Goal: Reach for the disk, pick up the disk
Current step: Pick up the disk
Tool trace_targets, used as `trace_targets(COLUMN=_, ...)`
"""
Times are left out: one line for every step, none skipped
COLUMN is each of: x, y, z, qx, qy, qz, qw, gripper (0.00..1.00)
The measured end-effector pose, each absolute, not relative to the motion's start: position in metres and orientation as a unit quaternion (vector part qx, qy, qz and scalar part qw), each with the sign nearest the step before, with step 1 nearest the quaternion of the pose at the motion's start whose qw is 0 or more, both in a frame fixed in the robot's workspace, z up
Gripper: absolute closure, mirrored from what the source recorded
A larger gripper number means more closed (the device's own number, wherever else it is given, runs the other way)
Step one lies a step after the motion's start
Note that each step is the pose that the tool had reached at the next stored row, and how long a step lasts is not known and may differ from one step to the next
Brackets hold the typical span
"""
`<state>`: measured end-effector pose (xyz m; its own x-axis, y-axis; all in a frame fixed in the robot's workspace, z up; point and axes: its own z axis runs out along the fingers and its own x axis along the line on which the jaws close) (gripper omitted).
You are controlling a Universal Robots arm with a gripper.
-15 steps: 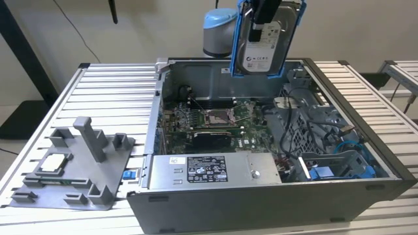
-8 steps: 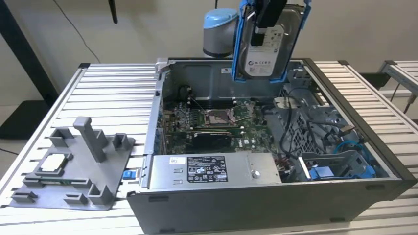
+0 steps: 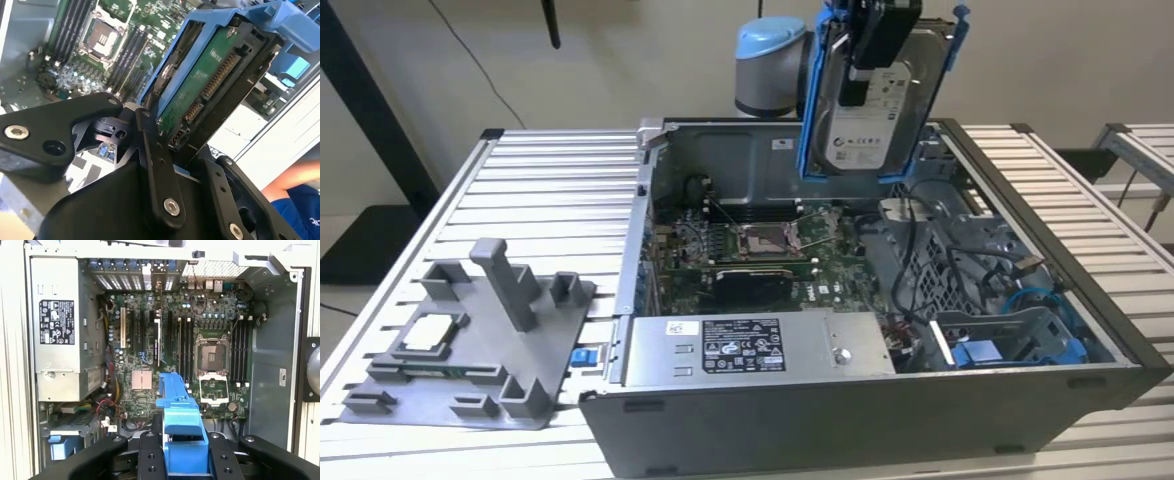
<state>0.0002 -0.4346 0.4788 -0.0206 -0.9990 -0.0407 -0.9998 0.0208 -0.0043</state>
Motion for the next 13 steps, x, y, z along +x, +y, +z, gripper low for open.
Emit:
trace_targets(x=0.000, y=-0.438, z=0.479, qx=-0.700, qy=0.714, qz=0.013, qw=0.016, gripper=1.00)
trace_targets(x=0.000, y=-0.441, z=0.479, qx=-0.700, qy=0.714, qz=0.013, qw=0.016, gripper=1.00)
trace_targets(x=0.000, y=-0.445, z=0.479, qx=-0.699, qy=0.714, qz=0.013, qw=0.016, gripper=1.00)
trace_targets(x=0.000, y=-0.448, z=0.479, qx=-0.699, qy=0.714, qz=0.013, qw=0.016, gripper=1.00)
trace_targets(x=0.000, y=-0.452, z=0.479, qx=-0.699, qy=0.714, qz=0.013, qw=0.016, gripper=1.00)
trace_targets(x=0.000, y=-0.454, z=0.479, qx=-0.699, qy=0.715, qz=0.013, qw=0.016, gripper=1.00)
trace_targets(x=0.000, y=-0.457, z=0.479, qx=-0.699, qy=0.715, qz=0.013, qw=0.016, gripper=1.00)
trace_targets(x=0.000, y=-0.460, z=0.479, qx=-0.699, qy=0.715, qz=0.013, qw=0.016, gripper=1.00)
trace_targets(x=0.000, y=-0.463, z=0.478, qx=-0.699, qy=0.715, qz=0.013, qw=0.016, gripper=1.00)
trace_targets(x=0.000, y=-0.466, z=0.478, qx=-0.699, qy=0.715, qz=0.013, qw=0.016, gripper=1.00)
trace_targets(x=0.000, y=-0.469, z=0.478, qx=-0.699, qy=0.715, qz=0.013, qw=0.016, gripper=1.00)
trace_targets(x=0.000, y=-0.473, z=0.478, qx=-0.699, qy=0.715, qz=0.013, qw=0.016, gripper=1.00)
trace_targets(x=0.000, y=-0.476, z=0.478, qx=-0.699, qy=0.715, qz=0.013, qw=0.016, gripper=1.00)
